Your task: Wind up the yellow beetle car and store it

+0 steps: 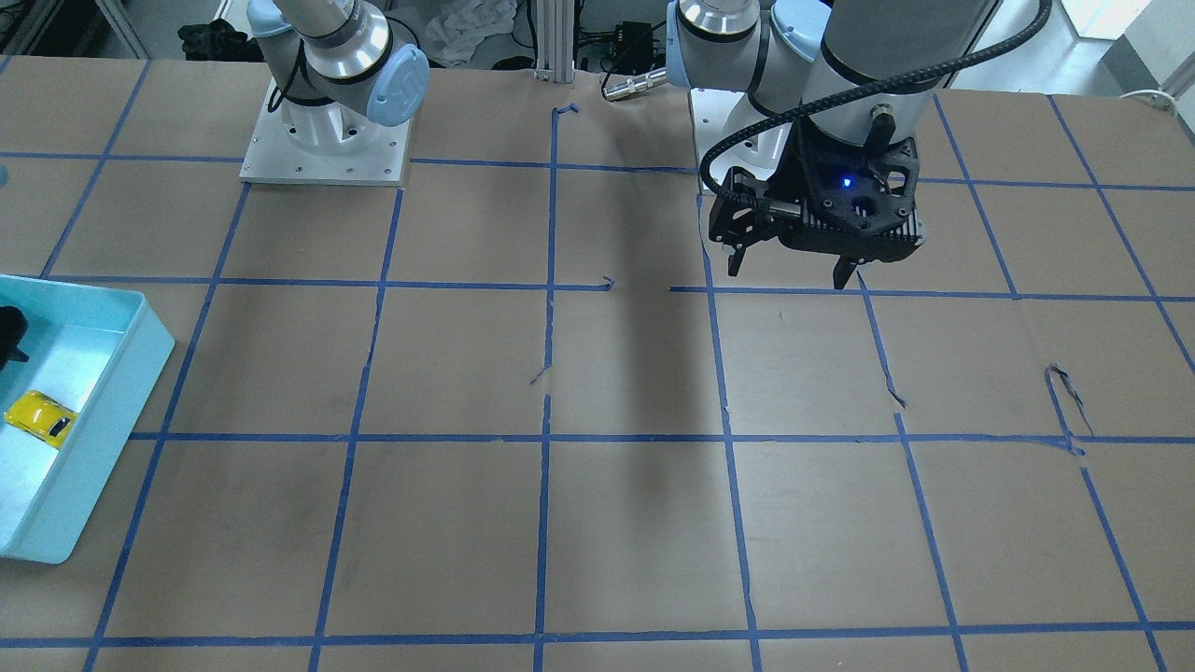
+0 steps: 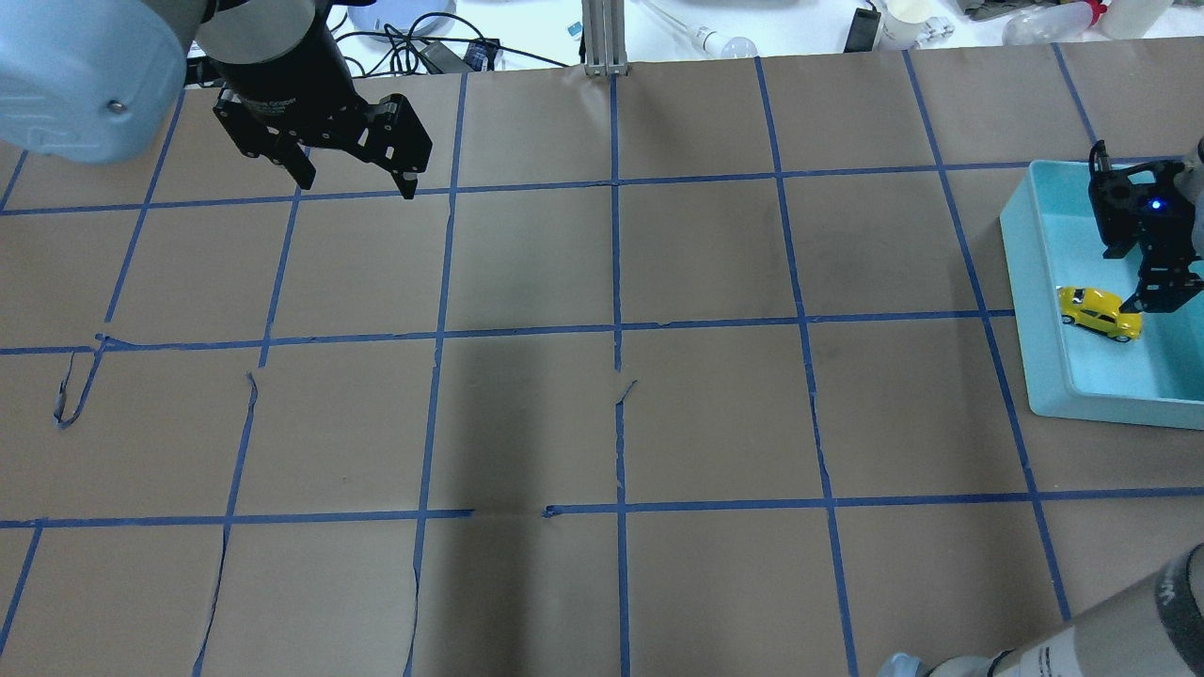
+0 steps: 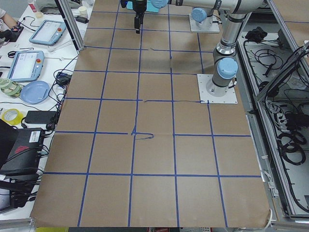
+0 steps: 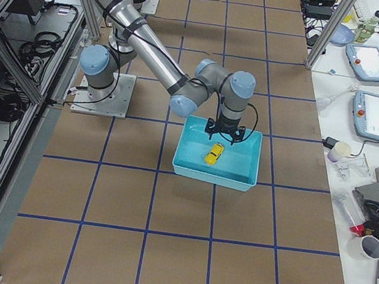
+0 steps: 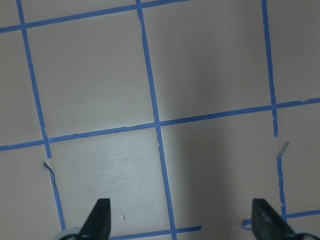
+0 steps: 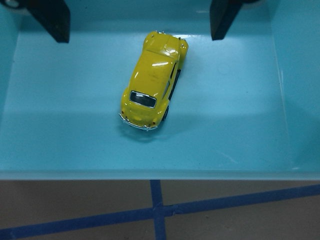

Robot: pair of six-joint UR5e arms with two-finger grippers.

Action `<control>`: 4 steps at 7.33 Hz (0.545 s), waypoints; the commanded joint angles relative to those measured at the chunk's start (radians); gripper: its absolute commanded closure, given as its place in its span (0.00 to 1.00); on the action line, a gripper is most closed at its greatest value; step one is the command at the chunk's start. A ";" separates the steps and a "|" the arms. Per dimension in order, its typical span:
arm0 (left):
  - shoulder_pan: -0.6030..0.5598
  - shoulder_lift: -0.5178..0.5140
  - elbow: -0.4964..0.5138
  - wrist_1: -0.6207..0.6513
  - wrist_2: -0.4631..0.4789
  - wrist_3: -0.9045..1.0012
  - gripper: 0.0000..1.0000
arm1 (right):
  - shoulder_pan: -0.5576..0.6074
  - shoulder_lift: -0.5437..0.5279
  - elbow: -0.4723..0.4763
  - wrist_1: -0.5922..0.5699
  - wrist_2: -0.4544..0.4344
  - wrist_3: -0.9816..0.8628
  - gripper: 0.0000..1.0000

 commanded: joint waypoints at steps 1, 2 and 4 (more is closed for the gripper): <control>-0.001 -0.001 0.000 0.000 0.003 0.000 0.00 | 0.044 -0.098 -0.128 0.239 0.057 0.099 0.00; -0.001 -0.003 0.000 0.000 0.003 0.000 0.00 | 0.082 -0.138 -0.182 0.346 0.058 0.215 0.00; 0.017 0.002 -0.005 -0.008 0.003 -0.002 0.00 | 0.215 -0.225 -0.221 0.455 0.061 0.496 0.00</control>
